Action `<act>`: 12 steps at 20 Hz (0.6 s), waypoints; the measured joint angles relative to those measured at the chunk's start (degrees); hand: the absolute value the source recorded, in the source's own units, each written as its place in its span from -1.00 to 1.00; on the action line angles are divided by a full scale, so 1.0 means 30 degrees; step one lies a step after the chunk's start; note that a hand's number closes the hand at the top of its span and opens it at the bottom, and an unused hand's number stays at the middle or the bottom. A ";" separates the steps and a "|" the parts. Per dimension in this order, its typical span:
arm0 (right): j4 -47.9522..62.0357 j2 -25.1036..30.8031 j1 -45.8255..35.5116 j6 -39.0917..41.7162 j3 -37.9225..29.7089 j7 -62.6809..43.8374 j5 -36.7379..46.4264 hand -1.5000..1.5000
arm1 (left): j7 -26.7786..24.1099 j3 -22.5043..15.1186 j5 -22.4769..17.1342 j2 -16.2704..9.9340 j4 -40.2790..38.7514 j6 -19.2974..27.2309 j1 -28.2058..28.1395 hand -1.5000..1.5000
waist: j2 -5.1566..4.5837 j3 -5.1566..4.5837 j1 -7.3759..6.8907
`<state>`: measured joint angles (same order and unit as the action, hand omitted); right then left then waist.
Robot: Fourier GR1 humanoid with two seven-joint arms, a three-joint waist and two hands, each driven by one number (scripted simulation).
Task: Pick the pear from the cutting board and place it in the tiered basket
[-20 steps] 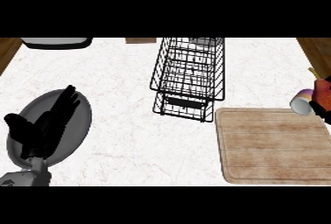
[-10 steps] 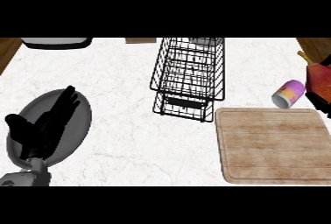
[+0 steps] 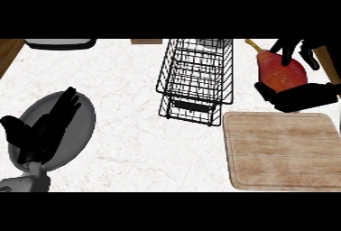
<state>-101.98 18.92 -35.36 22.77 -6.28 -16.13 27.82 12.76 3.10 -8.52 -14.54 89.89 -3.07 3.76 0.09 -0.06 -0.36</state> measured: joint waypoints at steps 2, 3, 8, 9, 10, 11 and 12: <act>0.0215 -0.0640 -0.0785 -0.0283 0.0614 -0.1010 0.0417 1.00 | -0.0277 -0.0090 0.0269 0.0234 -0.0267 0.0079 0.0122 0.00 | -0.0010 0.0005 0.0002; 0.0362 -0.0968 -0.1151 -0.0455 0.0925 -0.1434 0.0651 1.00 | -0.0310 -0.0020 0.0209 0.0214 -0.0271 -0.0066 0.0027 0.00 | -0.0014 0.0007 -0.0006; 0.1872 -0.2437 -0.2696 -0.1136 0.2381 -0.2891 0.1926 1.00 | -0.0349 -0.0195 0.0576 0.0526 -0.0068 -0.0047 -0.0091 0.00 | -0.0025 0.0011 -0.0037; 0.2298 -0.2638 -0.2909 -0.1290 0.2502 -0.3033 0.2138 1.00 | -0.0329 -0.0042 0.0468 0.0481 -0.0168 -0.0161 -0.0018 0.00 | -0.0026 0.0006 -0.0036; 0.2265 -0.2970 -0.2745 -0.1442 0.2832 -0.3366 0.2417 1.00 | -0.0456 0.0051 0.0471 0.0500 -0.0193 -0.0176 -0.0083 0.00 | -0.0023 0.0008 -0.0020; 0.2818 -0.3183 -0.3114 -0.1546 0.2945 -0.3562 0.2621 1.00 | -0.0364 0.0004 0.0585 0.0602 -0.0254 -0.0062 0.0097 0.00 | -0.0029 0.0011 -0.0025; 0.3294 -0.3323 -0.3045 -0.1818 0.3033 -0.3333 0.2819 1.00 | -0.0310 -0.0046 0.0720 0.0681 -0.0310 0.0019 0.0246 0.00 | -0.0031 0.0007 -0.0020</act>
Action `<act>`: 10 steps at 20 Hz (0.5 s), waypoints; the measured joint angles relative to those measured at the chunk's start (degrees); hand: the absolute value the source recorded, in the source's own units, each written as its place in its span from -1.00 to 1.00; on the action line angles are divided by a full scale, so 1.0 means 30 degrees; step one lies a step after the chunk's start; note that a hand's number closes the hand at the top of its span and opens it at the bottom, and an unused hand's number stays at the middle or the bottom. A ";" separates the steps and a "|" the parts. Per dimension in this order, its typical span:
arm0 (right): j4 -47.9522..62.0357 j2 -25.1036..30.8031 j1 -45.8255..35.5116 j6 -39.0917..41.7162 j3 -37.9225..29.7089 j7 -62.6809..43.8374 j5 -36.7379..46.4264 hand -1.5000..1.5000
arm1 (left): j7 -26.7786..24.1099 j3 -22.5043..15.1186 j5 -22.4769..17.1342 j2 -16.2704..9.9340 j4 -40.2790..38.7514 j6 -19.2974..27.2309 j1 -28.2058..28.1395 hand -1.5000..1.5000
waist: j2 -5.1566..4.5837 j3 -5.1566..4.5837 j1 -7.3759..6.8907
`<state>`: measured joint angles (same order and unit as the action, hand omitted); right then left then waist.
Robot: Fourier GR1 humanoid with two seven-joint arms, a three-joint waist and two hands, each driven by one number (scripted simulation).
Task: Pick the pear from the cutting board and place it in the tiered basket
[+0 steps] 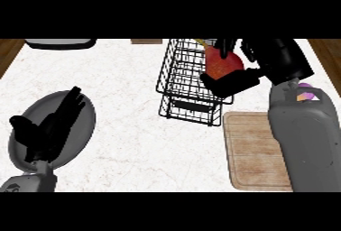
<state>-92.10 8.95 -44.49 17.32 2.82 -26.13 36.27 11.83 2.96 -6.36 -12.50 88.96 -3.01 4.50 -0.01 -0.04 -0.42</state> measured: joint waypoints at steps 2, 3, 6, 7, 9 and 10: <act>0.0651 -0.0095 -0.0280 -0.0042 -0.0091 0.0060 0.0112 1.00 | -0.0269 0.0107 -0.0010 0.0036 0.0050 -0.0199 -0.0392 0.00 | -0.0003 0.0005 0.0000; 0.0853 -0.0289 -0.0309 -0.0139 0.0120 -0.0022 0.0333 1.00 | -0.0086 0.0192 -0.0016 -0.0005 0.0188 -0.0198 -0.0360 0.00 | -0.0001 0.0007 0.0005; 0.2034 -0.0558 -0.0442 -0.0770 0.0346 0.0624 0.0924 1.00 | 0.0363 0.0211 -0.0068 0.0075 0.0727 -0.0266 -0.0370 0.00 | -0.0003 0.0011 -0.0012; 0.2820 -0.0653 -0.0798 -0.1159 0.0360 0.0932 0.1213 1.00 | 0.0318 0.0164 0.0015 0.0159 0.0855 -0.0230 -0.0499 0.00 | -0.0011 0.0012 -0.0043; 0.3758 -0.0891 -0.0762 -0.2059 0.0516 0.1639 0.1775 1.00 | 0.0400 0.0274 0.0010 0.0148 0.0791 -0.0303 -0.0395 0.00 | -0.0019 0.0010 -0.0043; 0.4318 -0.0872 -0.1011 -0.2313 0.0474 0.1905 0.1998 1.00 | 0.0411 0.0489 -0.0088 0.0018 0.0628 -0.0418 -0.0249 0.00 | -0.0028 0.0010 -0.0044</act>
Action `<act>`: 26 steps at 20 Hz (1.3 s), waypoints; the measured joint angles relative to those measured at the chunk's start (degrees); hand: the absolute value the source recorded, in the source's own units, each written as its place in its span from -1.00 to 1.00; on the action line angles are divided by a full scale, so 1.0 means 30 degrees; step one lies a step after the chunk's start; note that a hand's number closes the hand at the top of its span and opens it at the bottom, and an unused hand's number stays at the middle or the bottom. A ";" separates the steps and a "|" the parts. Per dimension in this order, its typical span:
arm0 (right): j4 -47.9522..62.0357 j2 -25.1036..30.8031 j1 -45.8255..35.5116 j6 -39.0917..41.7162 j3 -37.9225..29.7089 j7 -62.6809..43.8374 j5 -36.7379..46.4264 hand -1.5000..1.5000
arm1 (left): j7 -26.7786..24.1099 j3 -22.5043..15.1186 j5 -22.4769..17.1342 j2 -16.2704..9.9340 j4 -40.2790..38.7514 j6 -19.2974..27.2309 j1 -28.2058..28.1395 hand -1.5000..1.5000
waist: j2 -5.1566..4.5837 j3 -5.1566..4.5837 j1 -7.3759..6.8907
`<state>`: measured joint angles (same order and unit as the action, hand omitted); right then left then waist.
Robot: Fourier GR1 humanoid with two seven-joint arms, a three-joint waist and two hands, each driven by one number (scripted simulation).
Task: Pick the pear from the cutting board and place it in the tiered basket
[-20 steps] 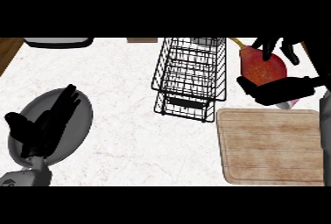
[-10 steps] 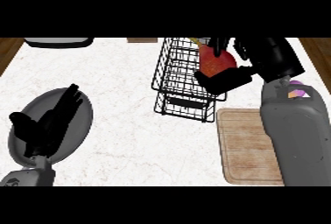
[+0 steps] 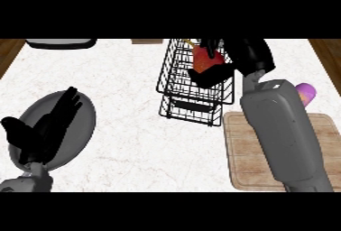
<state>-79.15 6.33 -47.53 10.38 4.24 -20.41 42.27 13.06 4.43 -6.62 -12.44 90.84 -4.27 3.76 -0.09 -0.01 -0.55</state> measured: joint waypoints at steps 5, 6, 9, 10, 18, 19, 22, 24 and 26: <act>0.2575 -0.0578 -0.0898 -0.1964 -0.0036 0.0991 0.1184 1.00 | -0.0282 -0.0079 0.0280 0.0119 0.0210 -0.0200 -0.0325 0.00 | -0.0002 0.0001 -0.0039; 0.2817 -0.0653 -0.0766 -0.2547 -0.0017 0.1345 0.1417 1.00 | -0.0045 0.0085 0.0160 -0.0012 0.0120 -0.0288 -0.0124 0.00 | -0.0005 -0.0001 -0.0026; 0.3659 -0.1213 -0.1021 -0.4636 -0.0746 0.2106 0.1389 1.00 | -0.0590 -0.0093 0.0438 0.0228 -0.0291 -0.0300 -0.0301 0.00 | -0.0040 0.0004 -0.0065; 0.4246 -0.1371 -0.1297 -0.5143 -0.1006 0.2405 0.1309 -1.00 | -0.0337 -0.0030 0.0326 0.0235 -0.0114 -0.0287 -0.0220 0.00 | -0.0039 0.0003 -0.0087; 0.7916 -0.1928 -0.3366 -0.7280 -0.1546 0.3546 0.1242 -1.00 | -0.0029 0.0342 0.0254 0.0186 -0.0164 -0.0533 0.0078 0.00 | -0.0038 0.0000 -0.0094; 0.8246 -0.1968 -0.3456 -0.7528 -0.1655 0.3801 0.1020 -1.00 | 0.0190 0.0429 0.0150 0.0113 0.0057 -0.0589 0.0095 0.00 | -0.0033 -0.0002 -0.0102; 0.8391 -0.2039 -0.3696 -0.7723 -0.2239 0.4101 -0.0038 -1.00 | 0.0269 0.0376 0.0196 0.0201 0.0332 -0.0617 -0.0094 0.00 | -0.0016 0.0003 -0.0084; 0.8357 -0.2065 -0.3835 -0.7943 -0.2700 0.4112 -0.0984 -1.00 | 0.0372 0.0264 0.0254 0.0340 0.0410 -0.0569 -0.0127 0.00 | -0.0009 0.0006 -0.0090; 0.8332 -0.2082 -0.3972 -0.8001 -0.3380 0.4172 -0.1992 -1.00 | 0.0116 0.0278 0.0315 0.0370 0.0198 -0.0636 -0.0188 0.00 | -0.0014 0.0005 -0.0069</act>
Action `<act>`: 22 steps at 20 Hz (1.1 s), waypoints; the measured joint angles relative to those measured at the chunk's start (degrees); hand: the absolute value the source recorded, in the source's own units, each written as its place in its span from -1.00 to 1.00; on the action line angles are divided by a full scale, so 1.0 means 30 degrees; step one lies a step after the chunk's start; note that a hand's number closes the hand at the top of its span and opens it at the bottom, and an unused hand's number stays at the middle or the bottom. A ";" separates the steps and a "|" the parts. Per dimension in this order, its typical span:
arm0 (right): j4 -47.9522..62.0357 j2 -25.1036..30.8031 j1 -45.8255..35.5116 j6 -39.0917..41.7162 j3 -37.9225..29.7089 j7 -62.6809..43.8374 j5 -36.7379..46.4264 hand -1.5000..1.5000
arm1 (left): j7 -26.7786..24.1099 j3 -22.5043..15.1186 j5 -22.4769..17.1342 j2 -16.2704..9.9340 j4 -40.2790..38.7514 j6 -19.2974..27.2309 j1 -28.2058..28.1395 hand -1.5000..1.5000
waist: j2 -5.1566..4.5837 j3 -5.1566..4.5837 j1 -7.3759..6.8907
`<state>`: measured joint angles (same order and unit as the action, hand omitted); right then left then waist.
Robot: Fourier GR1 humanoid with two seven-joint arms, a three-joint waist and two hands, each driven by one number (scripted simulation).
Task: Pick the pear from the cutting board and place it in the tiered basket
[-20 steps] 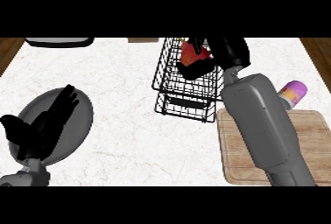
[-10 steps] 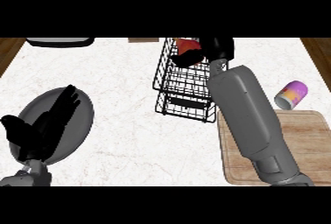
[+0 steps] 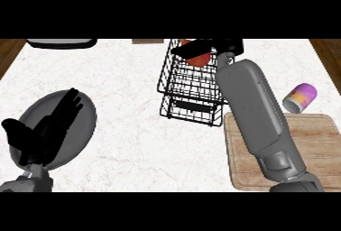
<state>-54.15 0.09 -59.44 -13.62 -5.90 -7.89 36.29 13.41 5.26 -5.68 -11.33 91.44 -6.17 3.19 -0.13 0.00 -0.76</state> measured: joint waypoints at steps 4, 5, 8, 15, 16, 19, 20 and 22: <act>-0.0478 -0.0017 -0.0036 -0.0420 -0.1034 -0.0015 -0.2340 -1.00 | -0.0052 -0.0065 0.0220 0.0162 -0.0144 0.0174 0.0069 0.00 | 0.0013 0.0004 0.0040; -0.0798 -0.0001 0.0098 -0.0354 -0.1475 0.0045 -0.2938 -1.00 | 0.0120 -0.0161 0.0278 0.0241 -0.0016 0.0265 0.0135 0.00 | 0.0033 0.0006 0.0098; -0.1256 0.0342 0.0164 -0.0330 -0.2877 0.0322 -0.4561 -1.00 | 0.0204 0.0015 0.0231 0.0121 -0.0070 0.0242 0.0292 0.00 | 0.0029 0.0008 0.0141; -0.2841 0.2358 0.0649 -0.0584 -0.5211 -0.0094 -0.6647 -1.00 | -0.0047 0.0379 0.0012 -0.0050 -0.0086 -0.0072 -0.0054 0.00 | 0.0054 0.0002 0.0227; -0.2963 0.2848 0.0698 -0.0436 -0.5568 -0.0277 -0.6953 -1.00 | 0.0340 0.0352 -0.0020 -0.0050 0.0194 -0.0001 0.0021 0.00 | 0.0062 0.0004 0.0235; -0.3233 0.4427 0.1090 0.0183 -0.6474 -0.0635 -0.7750 -1.00 | 0.0456 0.0232 0.0201 0.0096 0.0160 0.0190 0.0202 0.00 | 0.0059 0.0004 0.0285; -0.3228 0.5062 0.1198 0.0489 -0.6851 -0.0703 -0.8065 -1.00 | 0.0082 0.0240 0.0274 0.0100 0.0038 0.0111 0.0008 0.00 | 0.0056 0.0002 0.0284; -0.3267 0.6012 0.1562 0.1031 -0.7428 -0.0703 -0.8746 -1.00 | 0.0178 0.0225 0.0299 0.0179 0.0063 0.0167 0.0074 0.00 | 0.0056 0.0002 0.0278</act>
<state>-63.95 18.12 -54.76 -10.53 -28.19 -10.00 10.05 13.95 5.94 -4.78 -10.80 91.62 -5.67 3.41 0.04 0.01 0.07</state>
